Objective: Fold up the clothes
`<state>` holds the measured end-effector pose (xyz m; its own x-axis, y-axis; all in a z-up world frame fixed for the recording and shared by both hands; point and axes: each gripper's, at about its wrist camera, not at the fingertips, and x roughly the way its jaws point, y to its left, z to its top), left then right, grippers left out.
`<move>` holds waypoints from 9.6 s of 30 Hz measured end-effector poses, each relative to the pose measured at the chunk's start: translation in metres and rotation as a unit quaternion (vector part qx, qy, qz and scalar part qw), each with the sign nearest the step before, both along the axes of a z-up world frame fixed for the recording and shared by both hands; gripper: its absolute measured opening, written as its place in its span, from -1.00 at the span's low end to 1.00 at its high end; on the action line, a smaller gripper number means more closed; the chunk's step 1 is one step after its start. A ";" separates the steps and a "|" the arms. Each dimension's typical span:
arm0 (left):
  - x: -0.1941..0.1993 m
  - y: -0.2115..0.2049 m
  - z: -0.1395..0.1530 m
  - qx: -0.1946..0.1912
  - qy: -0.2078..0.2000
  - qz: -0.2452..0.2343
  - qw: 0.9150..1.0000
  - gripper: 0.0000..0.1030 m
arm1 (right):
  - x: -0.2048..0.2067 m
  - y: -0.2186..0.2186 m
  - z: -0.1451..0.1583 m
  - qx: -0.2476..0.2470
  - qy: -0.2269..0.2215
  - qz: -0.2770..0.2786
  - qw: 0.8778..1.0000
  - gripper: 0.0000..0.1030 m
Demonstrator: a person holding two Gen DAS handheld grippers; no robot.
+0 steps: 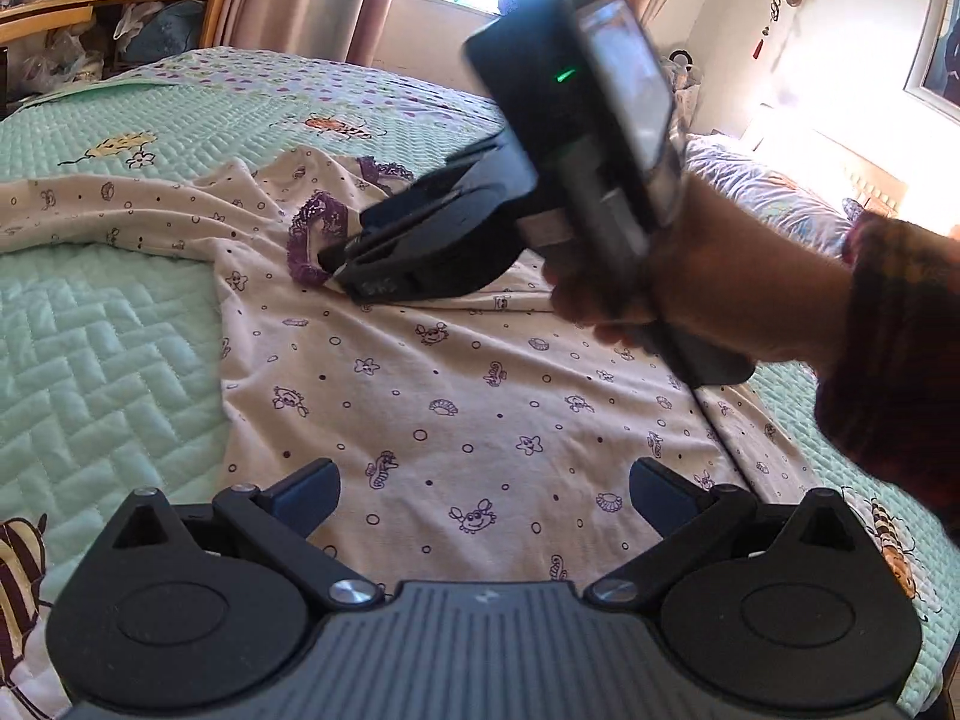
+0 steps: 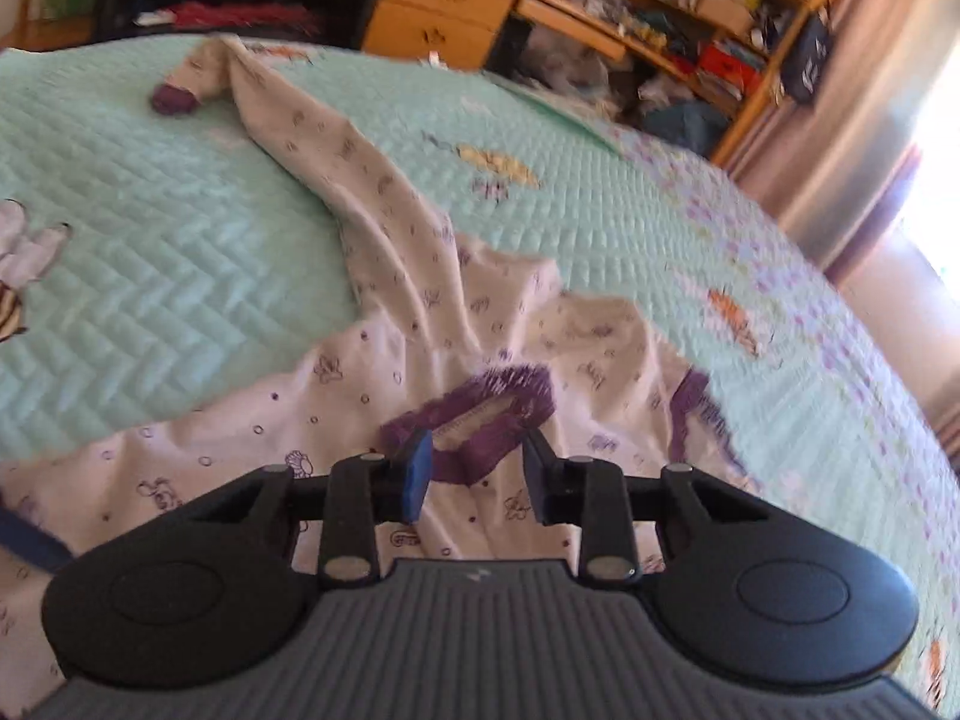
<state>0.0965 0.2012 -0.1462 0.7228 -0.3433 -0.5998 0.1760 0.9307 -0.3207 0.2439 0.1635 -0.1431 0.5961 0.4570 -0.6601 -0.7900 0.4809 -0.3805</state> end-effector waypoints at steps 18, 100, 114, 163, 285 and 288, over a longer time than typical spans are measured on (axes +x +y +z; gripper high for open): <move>0.001 0.007 -0.001 -0.001 0.003 0.014 1.000 0.99 | 0.000 -0.011 0.003 0.044 0.012 -0.018 0.999 -0.89; 0.256 0.014 -0.010 0.245 0.141 0.029 0.959 0.99 | 0.076 -0.174 0.018 0.190 0.313 -0.048 0.929 -0.30; 0.240 0.015 -0.004 0.258 0.119 0.047 0.957 0.98 | 0.037 -0.231 0.008 0.288 0.334 -0.015 0.897 -0.11; 0.192 0.020 -0.006 0.230 0.134 0.062 0.962 0.99 | 0.132 -0.361 -0.008 0.309 0.265 -0.290 0.866 0.07; 0.147 0.093 0.065 0.144 0.070 0.112 0.981 0.95 | -0.123 -0.073 0.026 0.017 -0.105 0.221 0.969 -0.92; 0.149 0.083 0.059 0.152 0.077 0.097 0.981 0.95 | -0.133 -0.073 0.010 -0.004 -0.105 0.238 0.966 -0.91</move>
